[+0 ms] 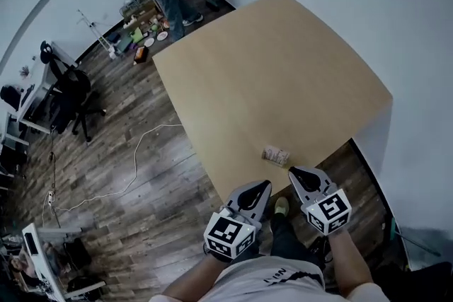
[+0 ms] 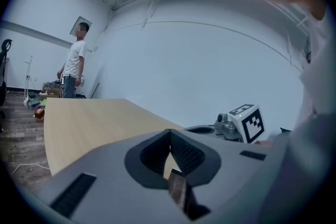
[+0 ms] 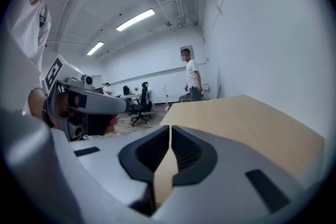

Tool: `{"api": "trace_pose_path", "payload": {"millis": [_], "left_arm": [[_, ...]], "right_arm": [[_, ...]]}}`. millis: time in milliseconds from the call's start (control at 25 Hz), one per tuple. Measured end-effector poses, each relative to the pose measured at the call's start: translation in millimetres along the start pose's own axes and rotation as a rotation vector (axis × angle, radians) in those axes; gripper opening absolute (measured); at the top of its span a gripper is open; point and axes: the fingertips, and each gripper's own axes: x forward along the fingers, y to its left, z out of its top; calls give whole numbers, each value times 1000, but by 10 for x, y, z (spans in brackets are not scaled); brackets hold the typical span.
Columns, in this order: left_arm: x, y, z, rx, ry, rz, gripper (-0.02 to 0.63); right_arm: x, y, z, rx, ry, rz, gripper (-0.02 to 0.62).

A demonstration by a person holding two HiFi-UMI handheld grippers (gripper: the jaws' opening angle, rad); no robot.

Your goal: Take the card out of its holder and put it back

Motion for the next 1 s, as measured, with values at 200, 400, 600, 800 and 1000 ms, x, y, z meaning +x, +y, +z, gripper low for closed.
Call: {"api": "trace_pose_path", "payload": {"millis": [200,400,600,800,1000], "left_arm": [[-354,-195,220,44,-18,-61,13],[-761,-376,484,81,-63,-101,12],[-1076,-634,718,109,-110,-130,12],[-1083,-637,685,128,-132,-126,12],[-1164,-557,786,123,-140,-113,12]], "right_arm": [[-265,460,421,41,-100,-74,17],[-525,977,753,62,-173,-95,15],[-889,1296,1027,58,-217,-145,14],[-921,1292,998,48,-241,-160,14],[-886,1354,1110,38,-242,-160,14]]}}
